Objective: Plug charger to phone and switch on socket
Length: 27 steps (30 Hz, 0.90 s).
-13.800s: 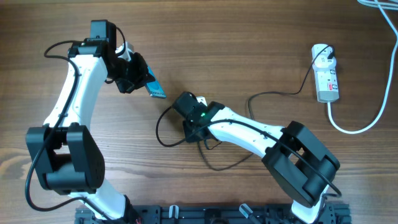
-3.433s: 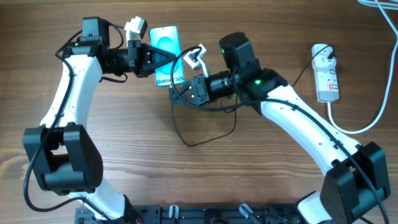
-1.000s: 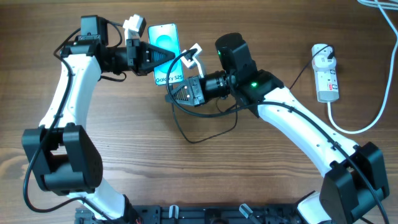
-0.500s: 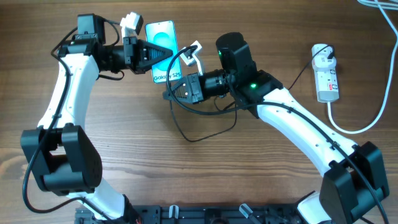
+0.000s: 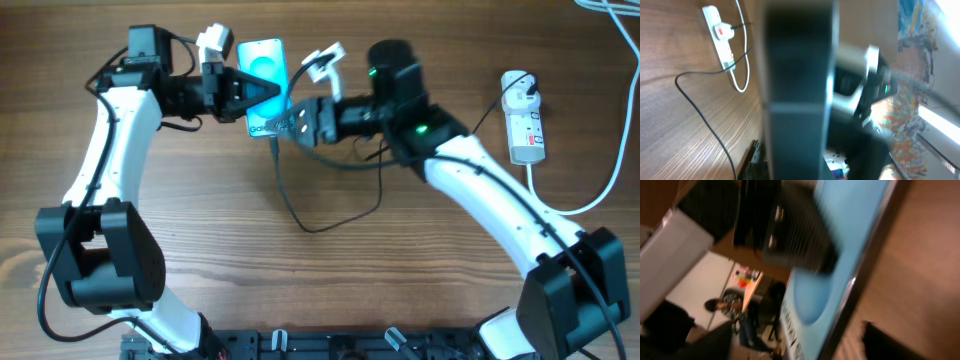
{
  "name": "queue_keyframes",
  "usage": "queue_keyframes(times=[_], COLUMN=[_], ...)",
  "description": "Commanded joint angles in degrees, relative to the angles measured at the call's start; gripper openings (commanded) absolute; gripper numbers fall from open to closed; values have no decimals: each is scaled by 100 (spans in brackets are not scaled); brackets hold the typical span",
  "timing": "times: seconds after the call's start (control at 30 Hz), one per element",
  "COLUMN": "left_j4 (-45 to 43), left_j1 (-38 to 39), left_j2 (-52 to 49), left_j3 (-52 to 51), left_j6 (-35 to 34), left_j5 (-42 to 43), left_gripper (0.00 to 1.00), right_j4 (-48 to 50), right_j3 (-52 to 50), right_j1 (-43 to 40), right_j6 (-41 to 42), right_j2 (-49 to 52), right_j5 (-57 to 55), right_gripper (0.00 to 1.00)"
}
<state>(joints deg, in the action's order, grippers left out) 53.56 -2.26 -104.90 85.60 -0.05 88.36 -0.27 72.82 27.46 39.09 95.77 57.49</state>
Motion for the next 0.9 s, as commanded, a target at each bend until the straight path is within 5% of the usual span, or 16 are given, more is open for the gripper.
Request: queue_keyframes(times=[0.0,0.17,0.27,0.57,0.87], left_j4=[-22,-22,-70,-376,-389], left_j1=[55,57,120,496,501], left_j2=[114,114,114,114,114], left_j3=[-20,-20,-20,-20,-20], left_j6=[96,98,142,136,136], left_j5=[181,186,188,199,199], left_gripper=[4,4,4,4,4], right_j4=[20,20,-28,-387,-389], right_j3=[136,136,136,131,131], right_j1=[-238,-343,-315,-225,-225], right_j6=[-9,-4,-4,-13,-11], right_j2=[-31,-31,-31,-31,-31], right_j5=[264,868,1010,872,833], right_gripper=[100,99,79,64,15])
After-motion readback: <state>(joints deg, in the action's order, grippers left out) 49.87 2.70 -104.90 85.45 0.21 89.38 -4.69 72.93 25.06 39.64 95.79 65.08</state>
